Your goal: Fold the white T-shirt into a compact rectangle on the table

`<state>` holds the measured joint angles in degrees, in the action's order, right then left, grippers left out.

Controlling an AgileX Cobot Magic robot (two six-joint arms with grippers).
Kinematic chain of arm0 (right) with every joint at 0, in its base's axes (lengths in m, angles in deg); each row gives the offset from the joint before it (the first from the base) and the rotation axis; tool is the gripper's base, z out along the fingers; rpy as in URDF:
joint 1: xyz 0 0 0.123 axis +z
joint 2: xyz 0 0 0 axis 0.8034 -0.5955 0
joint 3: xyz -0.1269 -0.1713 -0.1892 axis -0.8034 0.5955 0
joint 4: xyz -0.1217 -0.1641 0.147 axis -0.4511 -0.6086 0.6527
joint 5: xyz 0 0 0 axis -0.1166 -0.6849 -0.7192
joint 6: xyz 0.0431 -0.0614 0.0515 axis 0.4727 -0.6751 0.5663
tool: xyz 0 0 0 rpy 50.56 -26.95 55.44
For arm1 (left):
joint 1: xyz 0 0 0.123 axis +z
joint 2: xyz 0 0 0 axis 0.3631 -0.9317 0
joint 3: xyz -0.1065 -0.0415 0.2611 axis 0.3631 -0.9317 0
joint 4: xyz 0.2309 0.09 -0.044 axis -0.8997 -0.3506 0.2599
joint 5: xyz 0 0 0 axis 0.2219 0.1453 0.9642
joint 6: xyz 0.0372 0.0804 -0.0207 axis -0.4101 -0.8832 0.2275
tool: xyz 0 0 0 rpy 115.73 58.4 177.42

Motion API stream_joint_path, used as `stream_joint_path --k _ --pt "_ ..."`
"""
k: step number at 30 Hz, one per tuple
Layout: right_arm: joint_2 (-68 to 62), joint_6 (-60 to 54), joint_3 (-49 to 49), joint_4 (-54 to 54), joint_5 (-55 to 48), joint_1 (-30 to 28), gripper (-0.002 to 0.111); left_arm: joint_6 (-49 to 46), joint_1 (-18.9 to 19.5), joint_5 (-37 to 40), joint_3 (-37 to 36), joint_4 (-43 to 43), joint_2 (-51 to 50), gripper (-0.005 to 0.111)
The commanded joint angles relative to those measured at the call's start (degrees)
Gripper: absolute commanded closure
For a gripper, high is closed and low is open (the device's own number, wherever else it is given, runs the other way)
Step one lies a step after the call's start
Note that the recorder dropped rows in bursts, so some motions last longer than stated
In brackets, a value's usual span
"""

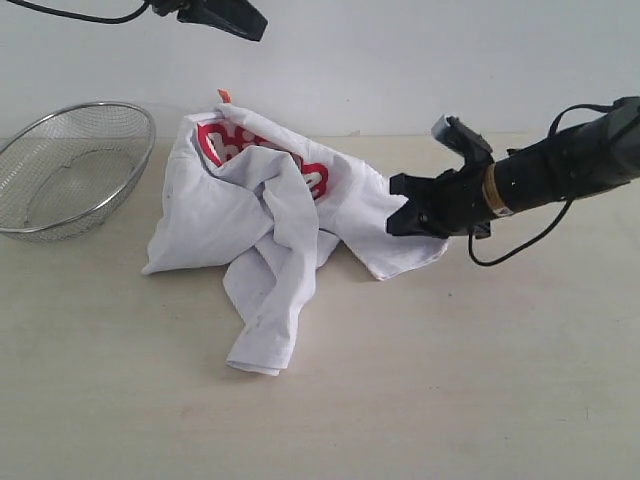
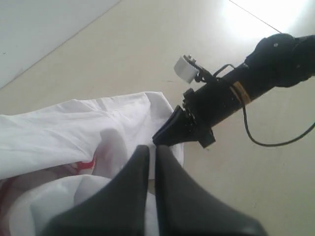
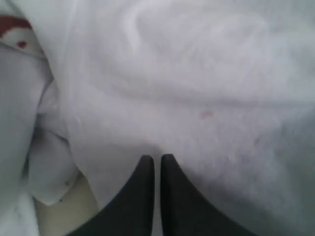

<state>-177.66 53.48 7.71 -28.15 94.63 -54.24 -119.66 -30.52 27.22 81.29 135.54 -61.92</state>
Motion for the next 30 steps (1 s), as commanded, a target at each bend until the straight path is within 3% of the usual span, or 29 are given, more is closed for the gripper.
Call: stream_joint_path --k 1,13,22,25,30 --pt "1.1 -2.4 2.6 -0.1 -8.5 2.6 0.107 0.4 0.0 0.3 0.2 1.0 0.8 0.102" --pt "-0.9 -7.5 -0.5 -0.1 -29.9 2.8 0.109 3.5 -0.1 0.3 0.2 2.1 0.8 0.102" --pt "-3.7 -6.1 -9.2 -0.1 -24.8 -4.7 0.109 7.2 1.2 0.3 0.2 -5.6 0.8 0.102" --pt "-0.4 -7.0 -9.2 -0.1 -23.3 -5.0 0.109 7.9 2.4 0.3 -0.2 -7.8 0.8 0.102" --pt "8.5 -5.4 -9.1 -0.1 -13.2 -3.1 0.109 7.9 5.0 -1.5 -7.7 -7.8 0.8 0.102"
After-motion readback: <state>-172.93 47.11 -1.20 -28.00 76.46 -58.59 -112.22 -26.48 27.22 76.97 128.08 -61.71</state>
